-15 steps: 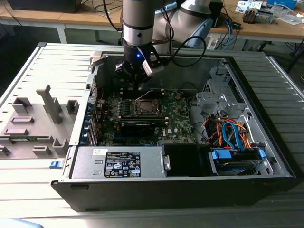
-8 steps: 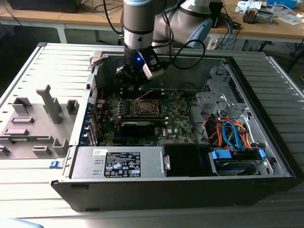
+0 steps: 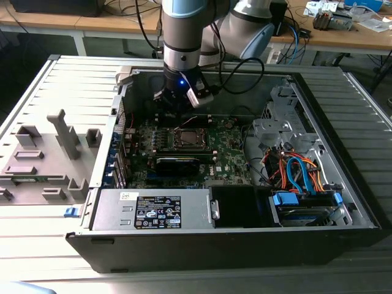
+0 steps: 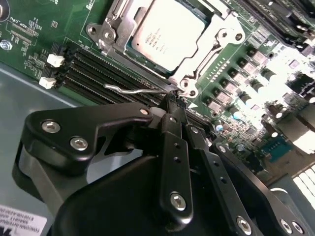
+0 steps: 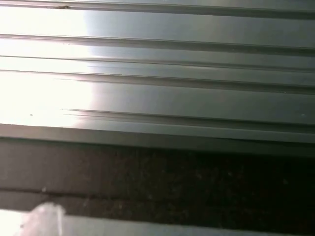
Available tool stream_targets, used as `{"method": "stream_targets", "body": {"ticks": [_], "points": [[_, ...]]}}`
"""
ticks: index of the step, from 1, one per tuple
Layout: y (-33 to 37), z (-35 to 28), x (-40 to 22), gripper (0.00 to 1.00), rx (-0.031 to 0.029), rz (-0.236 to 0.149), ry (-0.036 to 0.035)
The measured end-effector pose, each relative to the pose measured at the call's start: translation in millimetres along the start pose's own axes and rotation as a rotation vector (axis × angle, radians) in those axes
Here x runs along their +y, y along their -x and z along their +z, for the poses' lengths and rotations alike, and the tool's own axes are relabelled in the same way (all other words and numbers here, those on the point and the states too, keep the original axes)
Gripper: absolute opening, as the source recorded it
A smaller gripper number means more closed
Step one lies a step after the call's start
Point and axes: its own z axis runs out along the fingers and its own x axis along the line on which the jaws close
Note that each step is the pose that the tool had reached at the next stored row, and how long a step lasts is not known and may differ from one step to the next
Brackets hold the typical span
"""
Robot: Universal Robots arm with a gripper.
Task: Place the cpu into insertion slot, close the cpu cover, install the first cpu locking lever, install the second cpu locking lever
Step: 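Install the first cpu locking lever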
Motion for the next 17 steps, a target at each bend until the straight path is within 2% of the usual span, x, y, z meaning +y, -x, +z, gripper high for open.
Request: {"method": "stream_targets", "body": {"ticks": [3,5,12,15,17], "points": [[1.7,2.3,1.0,0.11,0.0004,0.000,-0.0001],[10.4,3.1,1.5,0.11,0.0027,0.000,0.0002],[21.8,3.5,0.7,0.11,0.0039,-0.001,0.0001],[21.7,3.6,0.8,0.11,0.0038,0.000,-0.0002],[17.3,3.8,1.2,0.11,0.0019,-0.001,0.0000]]}}
